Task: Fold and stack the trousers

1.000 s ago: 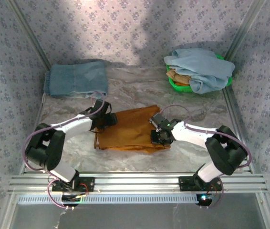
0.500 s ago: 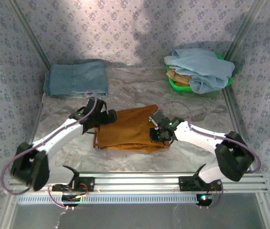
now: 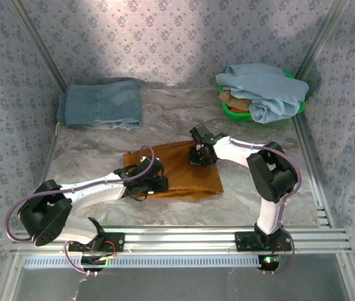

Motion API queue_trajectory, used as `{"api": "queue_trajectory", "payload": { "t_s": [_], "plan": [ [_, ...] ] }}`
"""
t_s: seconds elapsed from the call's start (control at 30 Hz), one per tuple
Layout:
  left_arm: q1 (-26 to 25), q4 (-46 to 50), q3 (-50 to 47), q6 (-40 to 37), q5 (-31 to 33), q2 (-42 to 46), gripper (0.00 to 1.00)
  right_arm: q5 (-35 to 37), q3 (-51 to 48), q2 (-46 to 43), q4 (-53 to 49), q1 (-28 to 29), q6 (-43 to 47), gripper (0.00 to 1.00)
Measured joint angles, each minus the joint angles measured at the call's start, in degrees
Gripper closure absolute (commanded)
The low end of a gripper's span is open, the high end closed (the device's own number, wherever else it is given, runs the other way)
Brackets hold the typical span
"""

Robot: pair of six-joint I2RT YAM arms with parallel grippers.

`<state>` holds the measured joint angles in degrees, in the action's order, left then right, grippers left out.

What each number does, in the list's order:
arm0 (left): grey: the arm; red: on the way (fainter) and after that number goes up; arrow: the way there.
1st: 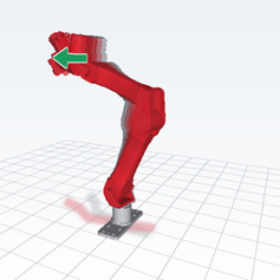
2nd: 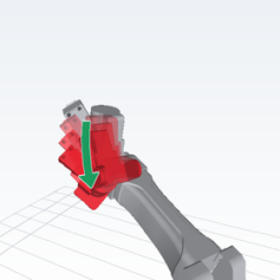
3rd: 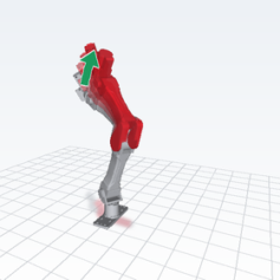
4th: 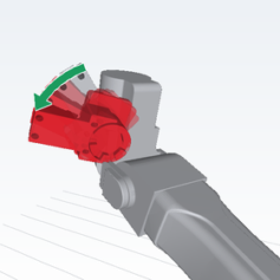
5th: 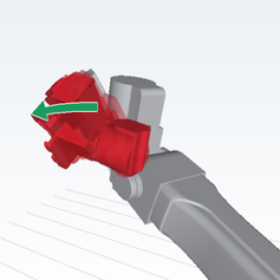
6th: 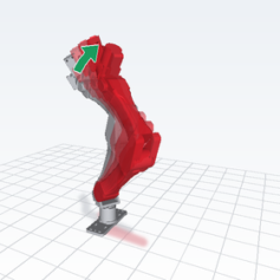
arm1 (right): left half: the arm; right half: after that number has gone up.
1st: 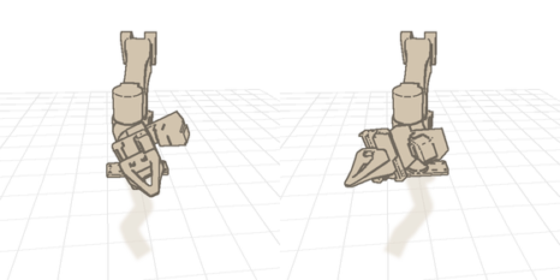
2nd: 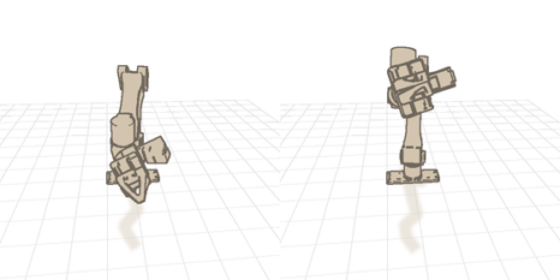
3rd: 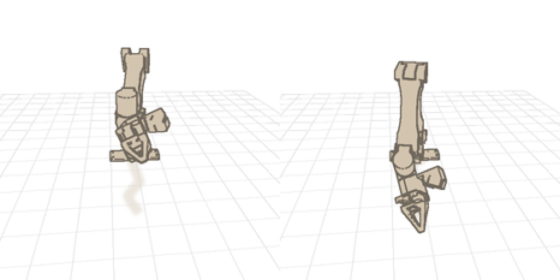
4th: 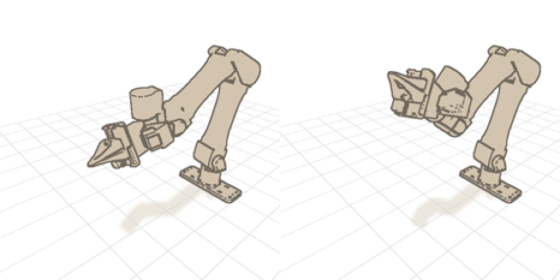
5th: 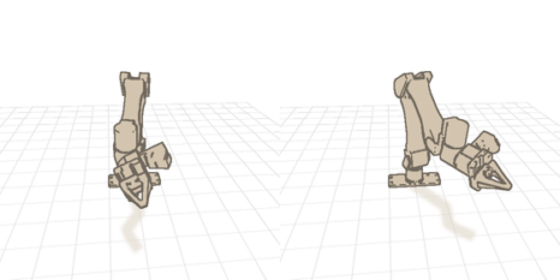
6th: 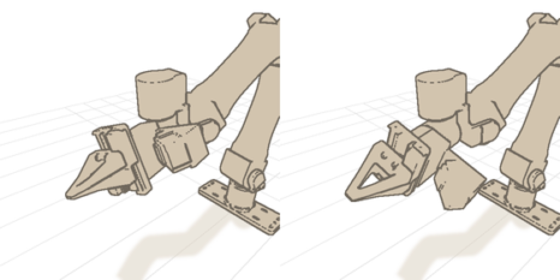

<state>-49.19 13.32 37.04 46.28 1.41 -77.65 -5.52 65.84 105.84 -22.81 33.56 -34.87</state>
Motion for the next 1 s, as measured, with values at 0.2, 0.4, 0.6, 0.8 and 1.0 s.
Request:
{"api": "queue_trajectory", "payload": {
  "t_s": [0.2, 0.4, 0.6, 0.8, 1.0],
  "plan": [
    [0.1, -0.8, -0.3, -0.1, 0.3, 0.0, 0.44, -2.6, 0.0, -0.2, 0.1, -1.5, 0.8, 0.86],
    [4.3, 12.4, 10.1, -6.8, 1.4, 5.6, 0.18, -2.2, 0.2, -6.1, -3.8, -3.8, 3.0, 0.78],
    [22.9, 15.4, 26.9, -12.2, 3.7, 1.7, 0.18, -1.2, 3.9, -14.4, -4.5, -5.2, 4.2, 0.51],
    [31.8, 15.2, 40.4, -17.6, 5.5, -19.1, 0.18, -1.4, 4.6, -16.2, -3.6, -6.7, 4.8, 0.38],
    [35.8, 16.6, 56.6, -22.4, 5.5, -39.8, 0.23, -2.8, 3.6, -16.2, -3.1, -7.9, 6.0, 0.37]
  ]
}}
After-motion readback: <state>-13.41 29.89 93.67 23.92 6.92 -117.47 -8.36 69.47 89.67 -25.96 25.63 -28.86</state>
